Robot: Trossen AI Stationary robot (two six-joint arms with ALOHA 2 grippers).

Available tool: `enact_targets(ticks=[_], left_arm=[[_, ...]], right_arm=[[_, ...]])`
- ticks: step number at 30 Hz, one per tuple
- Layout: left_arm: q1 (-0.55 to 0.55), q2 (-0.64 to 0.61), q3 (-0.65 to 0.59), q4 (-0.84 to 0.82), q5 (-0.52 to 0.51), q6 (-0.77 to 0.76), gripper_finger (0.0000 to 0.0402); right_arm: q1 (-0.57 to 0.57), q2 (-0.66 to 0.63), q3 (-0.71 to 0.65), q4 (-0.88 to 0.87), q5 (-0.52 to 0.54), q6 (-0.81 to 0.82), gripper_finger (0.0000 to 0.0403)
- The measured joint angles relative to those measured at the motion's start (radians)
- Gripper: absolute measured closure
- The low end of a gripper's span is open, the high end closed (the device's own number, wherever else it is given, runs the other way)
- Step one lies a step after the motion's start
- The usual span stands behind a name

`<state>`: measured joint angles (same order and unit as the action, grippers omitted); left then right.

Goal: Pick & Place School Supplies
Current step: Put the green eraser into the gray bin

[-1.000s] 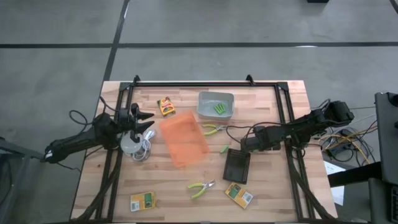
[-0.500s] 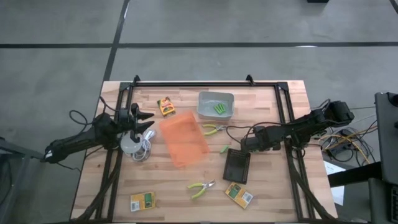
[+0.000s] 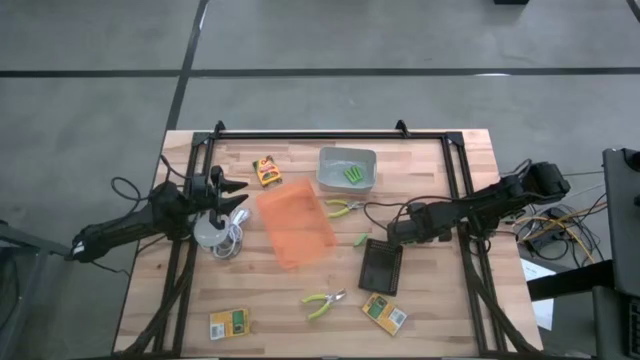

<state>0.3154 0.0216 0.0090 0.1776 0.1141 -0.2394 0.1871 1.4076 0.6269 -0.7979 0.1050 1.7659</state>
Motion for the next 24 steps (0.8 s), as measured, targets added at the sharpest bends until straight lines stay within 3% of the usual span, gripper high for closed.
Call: enact_targets(ticks=[6,16,24], left_arm=[[0.0,0.0,0.0,0.0,0.0,0.0,0.0213],[0.0,0.0,0.0,0.0,0.0,0.0,0.0213],[0.0,0.0,0.0,0.0,0.0,0.0,0.0213]], right_arm=[[0.0,-0.06,0.009,-0.054,0.045,-0.031,0.0322],[-0.014,-0.231,0.159,-0.254,0.388,-0.195,0.03],[-0.202,-0.281,0.289,-0.21,0.442,-0.602,0.0299]])
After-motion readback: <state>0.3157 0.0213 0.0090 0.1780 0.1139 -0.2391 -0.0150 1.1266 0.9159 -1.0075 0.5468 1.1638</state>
